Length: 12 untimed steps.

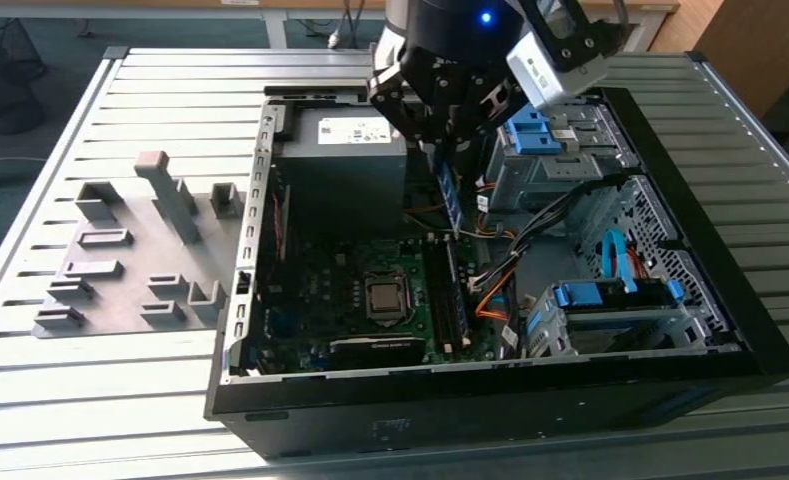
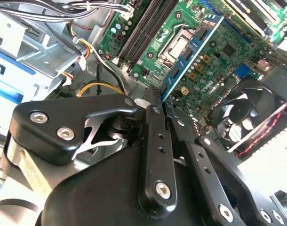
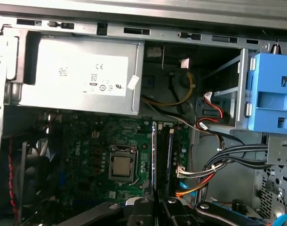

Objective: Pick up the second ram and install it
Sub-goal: 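Insert the second ram into the second slot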

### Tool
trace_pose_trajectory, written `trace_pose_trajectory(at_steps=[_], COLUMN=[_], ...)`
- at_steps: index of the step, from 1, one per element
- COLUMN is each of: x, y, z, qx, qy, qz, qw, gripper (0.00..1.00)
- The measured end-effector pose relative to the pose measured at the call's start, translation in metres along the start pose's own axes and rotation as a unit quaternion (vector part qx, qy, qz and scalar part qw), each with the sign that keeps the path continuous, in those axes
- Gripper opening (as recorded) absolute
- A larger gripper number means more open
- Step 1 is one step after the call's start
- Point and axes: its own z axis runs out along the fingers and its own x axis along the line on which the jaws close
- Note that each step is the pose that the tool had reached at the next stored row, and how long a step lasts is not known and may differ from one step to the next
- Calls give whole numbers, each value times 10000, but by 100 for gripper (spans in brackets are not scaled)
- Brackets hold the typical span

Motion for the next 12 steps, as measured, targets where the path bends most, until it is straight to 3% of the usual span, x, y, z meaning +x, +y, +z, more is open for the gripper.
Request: trace_pose_trajectory(at_steps=[6,12], x=[-57,-57], y=[-2,-2], z=[104,113], qx=[0,1], qy=[0,0], qz=[71,86], qw=[10000,10000], gripper=[14,14])
